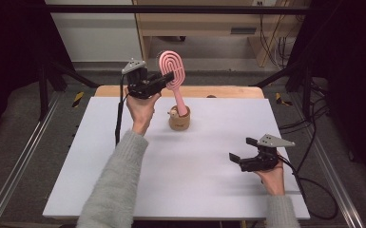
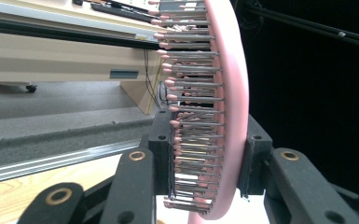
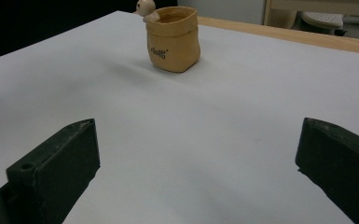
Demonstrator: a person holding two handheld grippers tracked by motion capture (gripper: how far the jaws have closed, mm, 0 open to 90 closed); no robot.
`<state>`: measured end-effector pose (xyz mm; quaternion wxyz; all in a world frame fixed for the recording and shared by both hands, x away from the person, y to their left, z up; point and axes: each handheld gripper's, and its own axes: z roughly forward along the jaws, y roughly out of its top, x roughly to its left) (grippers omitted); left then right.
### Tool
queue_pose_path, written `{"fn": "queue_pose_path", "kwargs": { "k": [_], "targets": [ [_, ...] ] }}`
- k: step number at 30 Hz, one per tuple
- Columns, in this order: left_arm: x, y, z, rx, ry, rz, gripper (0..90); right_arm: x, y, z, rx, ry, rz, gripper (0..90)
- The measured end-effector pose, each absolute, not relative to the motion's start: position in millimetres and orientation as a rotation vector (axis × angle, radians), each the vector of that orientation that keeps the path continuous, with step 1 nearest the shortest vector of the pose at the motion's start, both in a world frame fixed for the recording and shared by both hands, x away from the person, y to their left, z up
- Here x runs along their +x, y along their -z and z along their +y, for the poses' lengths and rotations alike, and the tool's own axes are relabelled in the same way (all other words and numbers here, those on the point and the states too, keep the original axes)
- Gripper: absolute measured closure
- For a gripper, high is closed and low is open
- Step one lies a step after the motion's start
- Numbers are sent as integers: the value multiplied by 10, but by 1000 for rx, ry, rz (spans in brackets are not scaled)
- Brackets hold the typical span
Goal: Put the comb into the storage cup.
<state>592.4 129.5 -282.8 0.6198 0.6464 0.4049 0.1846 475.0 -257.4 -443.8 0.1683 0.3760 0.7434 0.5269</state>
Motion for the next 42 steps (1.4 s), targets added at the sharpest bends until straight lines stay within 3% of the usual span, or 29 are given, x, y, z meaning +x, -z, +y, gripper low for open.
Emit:
{"fn": "queue_pose_path", "kwargs": {
  "k": [42],
  "targets": [
    [6330,3098,1214,1488,-442,990,645,4759,4466,-2581,1076,-1496,2118,0]
  ]
}}
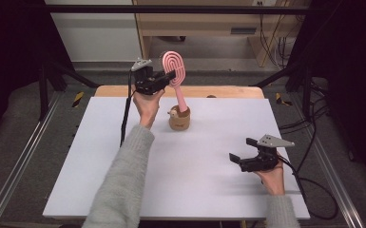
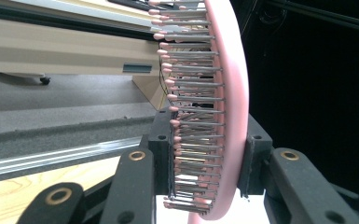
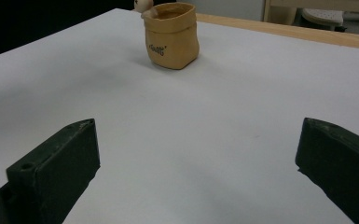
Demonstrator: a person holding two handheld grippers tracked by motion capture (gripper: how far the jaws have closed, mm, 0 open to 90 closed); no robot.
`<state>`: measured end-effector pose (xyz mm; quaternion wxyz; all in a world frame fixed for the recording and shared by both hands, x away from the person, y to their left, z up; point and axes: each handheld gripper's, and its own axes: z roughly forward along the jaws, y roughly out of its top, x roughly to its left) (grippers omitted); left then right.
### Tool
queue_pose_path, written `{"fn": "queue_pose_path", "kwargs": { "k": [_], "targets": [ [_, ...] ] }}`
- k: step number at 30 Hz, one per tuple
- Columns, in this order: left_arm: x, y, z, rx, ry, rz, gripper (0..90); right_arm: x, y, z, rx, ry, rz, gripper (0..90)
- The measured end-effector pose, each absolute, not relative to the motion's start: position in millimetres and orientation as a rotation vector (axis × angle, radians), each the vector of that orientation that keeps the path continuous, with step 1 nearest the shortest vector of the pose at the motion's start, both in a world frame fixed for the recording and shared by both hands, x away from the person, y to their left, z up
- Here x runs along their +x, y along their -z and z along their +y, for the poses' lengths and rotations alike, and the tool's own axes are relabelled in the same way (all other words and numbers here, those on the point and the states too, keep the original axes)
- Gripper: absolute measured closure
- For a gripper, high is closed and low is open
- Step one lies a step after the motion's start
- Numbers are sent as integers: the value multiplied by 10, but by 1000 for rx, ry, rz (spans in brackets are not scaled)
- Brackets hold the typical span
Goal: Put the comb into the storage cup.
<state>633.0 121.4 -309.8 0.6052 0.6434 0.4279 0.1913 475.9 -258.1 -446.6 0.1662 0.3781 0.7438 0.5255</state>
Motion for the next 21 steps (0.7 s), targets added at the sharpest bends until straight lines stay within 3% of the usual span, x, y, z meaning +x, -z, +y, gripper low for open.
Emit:
{"fn": "queue_pose_path", "kwargs": {
  "k": [21],
  "targets": [
    [6424,3325,1223,1494,-429,1024,645,4764,4476,-2579,1073,-1488,2120,1]
  ]
}}
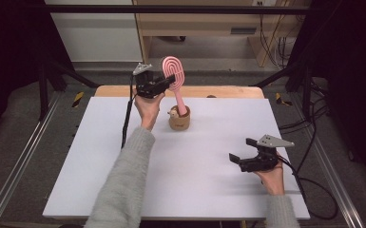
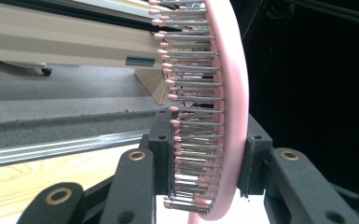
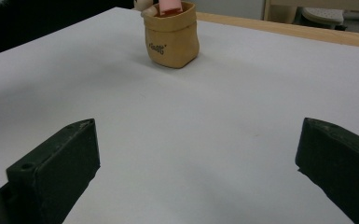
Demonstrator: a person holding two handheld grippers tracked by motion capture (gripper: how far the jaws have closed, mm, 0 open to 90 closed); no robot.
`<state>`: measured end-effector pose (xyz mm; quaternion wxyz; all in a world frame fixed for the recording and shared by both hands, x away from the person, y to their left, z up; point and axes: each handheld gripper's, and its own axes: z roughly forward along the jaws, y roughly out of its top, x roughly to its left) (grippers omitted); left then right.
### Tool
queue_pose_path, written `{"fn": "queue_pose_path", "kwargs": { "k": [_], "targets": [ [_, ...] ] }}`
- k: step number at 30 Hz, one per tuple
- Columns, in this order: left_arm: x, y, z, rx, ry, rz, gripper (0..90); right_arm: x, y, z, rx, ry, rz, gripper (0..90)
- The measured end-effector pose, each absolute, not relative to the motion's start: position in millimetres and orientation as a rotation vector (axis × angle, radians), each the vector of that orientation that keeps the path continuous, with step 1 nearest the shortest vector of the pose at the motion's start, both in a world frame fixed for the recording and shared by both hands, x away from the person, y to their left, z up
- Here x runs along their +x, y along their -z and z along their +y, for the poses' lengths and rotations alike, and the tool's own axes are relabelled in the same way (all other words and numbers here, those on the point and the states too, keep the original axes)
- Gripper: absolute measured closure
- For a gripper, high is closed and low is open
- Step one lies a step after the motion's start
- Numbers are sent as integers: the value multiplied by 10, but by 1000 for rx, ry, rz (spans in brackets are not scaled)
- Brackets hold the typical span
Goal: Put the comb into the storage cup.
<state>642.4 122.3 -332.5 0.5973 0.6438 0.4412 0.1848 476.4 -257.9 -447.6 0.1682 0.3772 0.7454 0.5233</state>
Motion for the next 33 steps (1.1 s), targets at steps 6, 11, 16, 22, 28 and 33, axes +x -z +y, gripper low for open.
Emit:
{"fn": "queue_pose_path", "kwargs": {
  "k": [6,11,16,22,28,33],
  "targets": [
    [6429,3377,1200,1502,-430,1020,645,4763,4479,-2580,1075,-1489,2123,0],
    [6445,3444,1203,1505,-422,1034,645,4763,4479,-2579,1076,-1490,2123,0],
    [6455,3498,1202,1503,-414,1040,645,4764,4480,-2579,1075,-1489,2123,0],
    [6463,3563,1210,1508,-406,1051,645,4763,4479,-2578,1077,-1489,2124,0],
    [6458,3607,1210,1505,-399,1049,645,4764,4479,-2579,1076,-1490,2123,1],
    [6460,3658,1219,1505,-392,1059,645,4764,4479,-2578,1074,-1492,2122,1]
  ]
}}
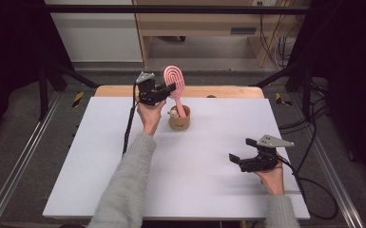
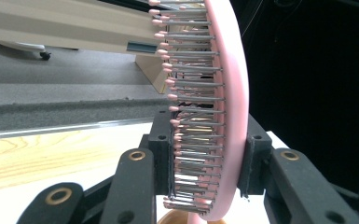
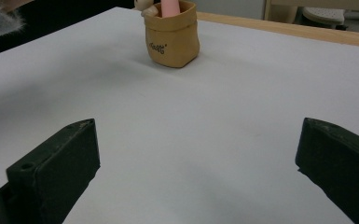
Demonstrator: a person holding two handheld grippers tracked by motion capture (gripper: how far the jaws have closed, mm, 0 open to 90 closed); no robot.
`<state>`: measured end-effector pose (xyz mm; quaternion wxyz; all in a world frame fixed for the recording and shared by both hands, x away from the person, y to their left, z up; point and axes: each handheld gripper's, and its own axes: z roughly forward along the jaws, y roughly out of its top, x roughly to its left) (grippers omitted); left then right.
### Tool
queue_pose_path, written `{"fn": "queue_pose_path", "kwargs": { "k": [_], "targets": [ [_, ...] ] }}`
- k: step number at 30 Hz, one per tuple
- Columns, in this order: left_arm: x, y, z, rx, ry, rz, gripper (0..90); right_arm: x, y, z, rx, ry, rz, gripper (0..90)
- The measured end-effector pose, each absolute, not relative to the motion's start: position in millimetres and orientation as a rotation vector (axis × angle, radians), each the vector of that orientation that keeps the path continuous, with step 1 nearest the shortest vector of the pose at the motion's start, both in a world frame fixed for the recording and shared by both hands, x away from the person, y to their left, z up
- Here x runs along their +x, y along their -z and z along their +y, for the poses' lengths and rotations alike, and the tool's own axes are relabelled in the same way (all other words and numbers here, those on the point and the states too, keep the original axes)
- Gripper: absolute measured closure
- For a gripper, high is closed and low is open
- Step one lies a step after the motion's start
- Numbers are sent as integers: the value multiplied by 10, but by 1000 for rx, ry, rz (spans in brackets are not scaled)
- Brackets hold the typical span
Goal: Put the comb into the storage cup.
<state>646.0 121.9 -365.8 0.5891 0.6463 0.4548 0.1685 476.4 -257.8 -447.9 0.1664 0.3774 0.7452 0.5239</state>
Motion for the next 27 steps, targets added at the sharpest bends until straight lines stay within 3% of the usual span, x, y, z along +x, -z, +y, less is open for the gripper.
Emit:
{"fn": "queue_pose_path", "kwargs": {
  "k": [27],
  "targets": [
    [6465,3842,1343,1496,-361,1101,643,4764,4483,-2572,1080,-1491,2123,0]
  ]
}}
